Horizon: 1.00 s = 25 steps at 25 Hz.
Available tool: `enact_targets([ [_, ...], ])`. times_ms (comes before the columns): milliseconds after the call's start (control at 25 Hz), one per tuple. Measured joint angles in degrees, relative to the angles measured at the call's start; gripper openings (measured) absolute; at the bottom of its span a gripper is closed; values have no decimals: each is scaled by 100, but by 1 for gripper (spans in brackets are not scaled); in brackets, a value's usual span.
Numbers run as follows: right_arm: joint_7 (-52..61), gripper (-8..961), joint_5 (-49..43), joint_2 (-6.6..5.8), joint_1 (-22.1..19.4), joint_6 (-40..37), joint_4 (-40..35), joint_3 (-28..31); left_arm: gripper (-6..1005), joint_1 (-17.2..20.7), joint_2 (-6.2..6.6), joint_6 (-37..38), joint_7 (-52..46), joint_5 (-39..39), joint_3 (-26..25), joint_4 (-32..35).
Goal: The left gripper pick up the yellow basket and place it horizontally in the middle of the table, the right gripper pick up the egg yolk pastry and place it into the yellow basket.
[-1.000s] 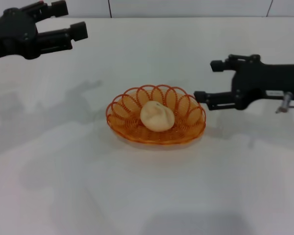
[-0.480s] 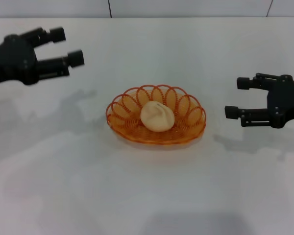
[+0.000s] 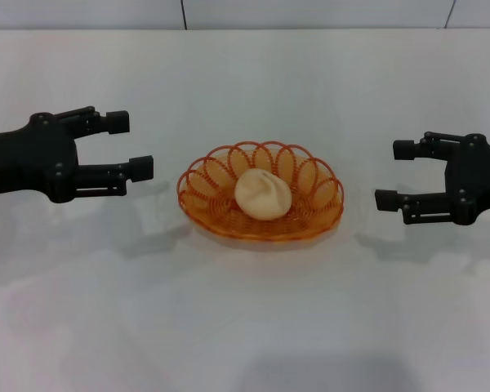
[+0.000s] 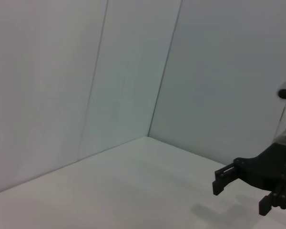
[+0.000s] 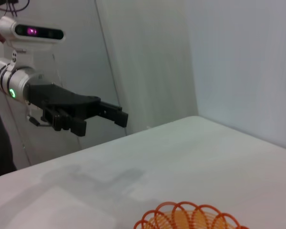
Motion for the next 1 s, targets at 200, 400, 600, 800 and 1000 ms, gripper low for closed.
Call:
enact_targets([
  [200,22,860,-47,-1,22,-89,-61,-1,890,16,-1,110,37,-22,-9,0],
  [400,29,860,-47,0,23,-138,-102,-19,890,21,-1,180,43,-36,-8,0],
  [600,31,859,-47,0,22,-145,-124,-28,890,19,-1,201,44,-39,-8,2],
  [800,31,859,-49,0,22,-147,-152,-36,889,-10,-1,219,44,-42,0,5],
  [1000,31,860,-53,0,24,-147,-156,-49,889,-37,-1,267,44,-42,6,0],
])
